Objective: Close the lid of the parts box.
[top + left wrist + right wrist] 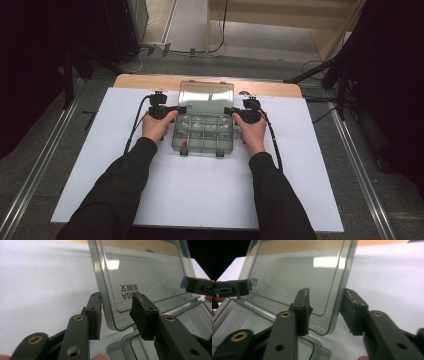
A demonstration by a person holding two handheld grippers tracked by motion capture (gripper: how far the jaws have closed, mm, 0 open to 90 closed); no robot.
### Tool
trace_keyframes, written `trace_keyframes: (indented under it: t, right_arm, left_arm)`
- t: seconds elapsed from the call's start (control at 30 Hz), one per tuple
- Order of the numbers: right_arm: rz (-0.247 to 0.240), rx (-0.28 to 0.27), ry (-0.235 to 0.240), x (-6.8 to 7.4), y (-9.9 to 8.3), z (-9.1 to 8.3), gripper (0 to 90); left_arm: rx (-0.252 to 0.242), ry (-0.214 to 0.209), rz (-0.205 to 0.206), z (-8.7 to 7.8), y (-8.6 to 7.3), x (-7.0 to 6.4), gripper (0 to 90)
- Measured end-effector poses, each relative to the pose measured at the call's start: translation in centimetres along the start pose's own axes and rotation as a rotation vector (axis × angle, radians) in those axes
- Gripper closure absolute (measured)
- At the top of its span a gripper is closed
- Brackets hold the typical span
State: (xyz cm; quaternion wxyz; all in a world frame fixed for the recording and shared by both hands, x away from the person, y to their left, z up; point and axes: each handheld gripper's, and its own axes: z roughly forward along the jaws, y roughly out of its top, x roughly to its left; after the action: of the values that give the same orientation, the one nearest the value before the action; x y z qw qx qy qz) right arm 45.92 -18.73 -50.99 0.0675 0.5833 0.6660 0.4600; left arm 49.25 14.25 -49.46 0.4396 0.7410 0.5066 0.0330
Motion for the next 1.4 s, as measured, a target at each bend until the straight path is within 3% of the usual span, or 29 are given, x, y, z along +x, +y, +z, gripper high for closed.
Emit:
trace_keyframes:
  t: [0.2, 0.57, 0.87, 1.23, 1.4]
  right_arm:
    - [-0.039, -0.062, -0.007, 0.4, -0.2, -1.3, 76.8]
    - [-0.096, -0.084, -0.003, 0.5, -1.0, -2.4, 80.1]
    - [-0.132, -0.104, -0.001, 0.3, -1.4, -2.7, 84.2]
    - [-0.186, -0.106, -0.029, 0.5, -1.4, -2.9, 84.7]
    - [-0.183, -0.105, -0.028, 0.6, -1.5, -2.9, 84.8]
  left_arm:
    - [-0.041, 0.017, 0.055, -0.9, 0.1, -0.5, 71.7]
    - [-0.065, 0.005, 0.094, -1.3, -0.8, -0.7, 73.0]
    - [-0.066, 0.012, 0.089, -1.4, -0.7, -1.0, 71.0]
    - [-0.121, -0.014, 0.068, -1.8, 0.1, -0.9, 70.6]
    - [-0.108, 0.042, 0.136, -1.9, 0.4, -1.5, 74.5]
